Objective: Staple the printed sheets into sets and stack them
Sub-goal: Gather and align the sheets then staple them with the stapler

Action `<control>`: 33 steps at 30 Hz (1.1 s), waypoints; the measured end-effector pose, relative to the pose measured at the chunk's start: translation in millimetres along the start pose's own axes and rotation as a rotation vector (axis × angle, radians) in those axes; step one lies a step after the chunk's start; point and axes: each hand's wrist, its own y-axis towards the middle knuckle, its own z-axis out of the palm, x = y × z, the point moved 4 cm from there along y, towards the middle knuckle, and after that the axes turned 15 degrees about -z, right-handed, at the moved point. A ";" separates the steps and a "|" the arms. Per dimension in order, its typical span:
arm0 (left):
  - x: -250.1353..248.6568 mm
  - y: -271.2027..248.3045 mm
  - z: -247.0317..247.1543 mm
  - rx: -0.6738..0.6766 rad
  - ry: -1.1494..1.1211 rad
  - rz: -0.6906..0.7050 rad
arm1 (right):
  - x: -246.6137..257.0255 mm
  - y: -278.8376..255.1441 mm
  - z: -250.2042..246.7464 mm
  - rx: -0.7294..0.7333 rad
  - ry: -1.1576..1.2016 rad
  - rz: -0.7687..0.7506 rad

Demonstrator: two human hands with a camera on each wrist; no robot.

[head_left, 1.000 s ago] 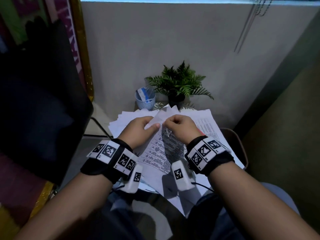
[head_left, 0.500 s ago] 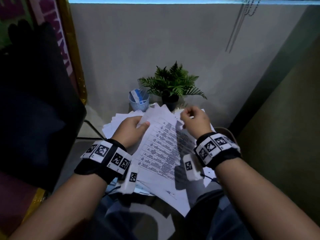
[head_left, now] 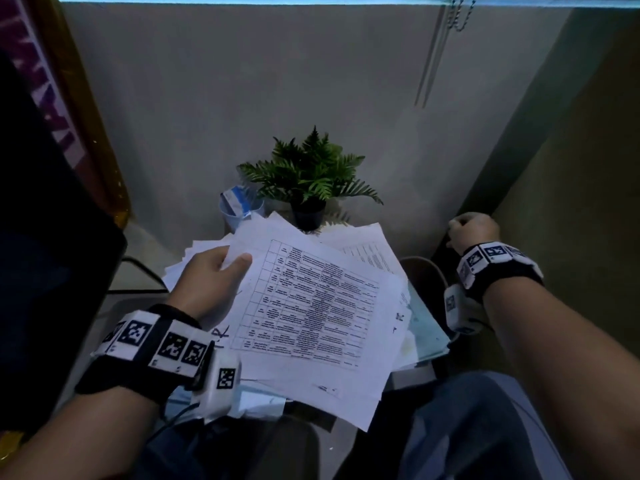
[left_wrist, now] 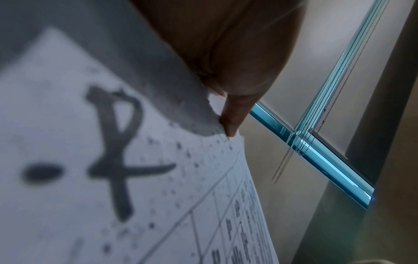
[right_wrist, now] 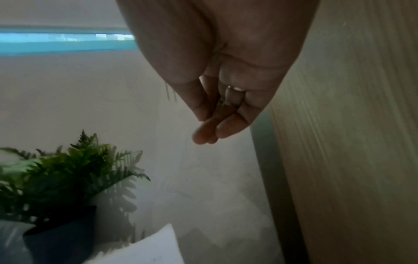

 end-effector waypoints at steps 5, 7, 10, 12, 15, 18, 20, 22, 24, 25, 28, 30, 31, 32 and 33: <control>-12.5 -7.0 4.5 0.049 -0.123 -0.030 | 64.6 -44.7 12.8 0.158 0.231 -0.262; -17.4 -13.5 6.3 0.095 -0.187 -0.038 | 98.9 -70.1 23.7 0.346 0.344 -0.375; -19.7 -22.1 5.9 0.160 -0.296 -0.031 | 144.0 -103.0 39.4 0.587 0.310 -0.549; -21.8 -28.4 3.4 0.202 -0.350 -0.021 | 163.2 -113.9 47.8 0.624 0.348 -0.567; -21.0 -42.1 -4.2 0.270 -0.425 -0.016 | 177.0 -115.0 50.0 0.531 0.367 -0.552; -8.3 -49.7 -13.0 0.309 -0.406 -0.048 | 181.6 -113.3 48.2 0.482 0.360 -0.528; -0.5 -53.3 -18.2 0.302 -0.361 -0.067 | 183.0 -114.8 49.4 0.456 0.367 -0.500; 3.6 -54.1 -21.2 0.252 -0.353 -0.054 | 184.4 -118.6 49.0 0.335 0.301 -0.503; 2.7 -58.8 -22.1 0.174 -0.371 -0.054 | 187.5 -129.4 41.8 0.087 0.209 -0.532; 1.5 -60.3 -21.0 0.143 -0.367 -0.048 | 189.8 -138.6 39.3 0.014 0.235 -0.535; 0.2 -63.6 -16.0 0.113 -0.397 -0.022 | 195.4 -174.4 52.8 0.268 0.433 -0.438; -0.1 -65.7 -12.5 0.100 -0.408 0.002 | 195.4 -196.4 66.3 0.465 0.503 -0.315; 0.4 -66.7 -10.7 0.099 -0.412 0.019 | 194.7 -202.3 71.6 0.505 0.513 -0.272; 0.7 -68.6 -9.6 0.106 -0.408 0.036 | 194.5 -205.4 75.7 0.514 0.516 -0.249; 0.3 -70.9 -8.1 0.111 -0.394 0.050 | 195.1 -207.0 78.0 0.505 0.520 -0.239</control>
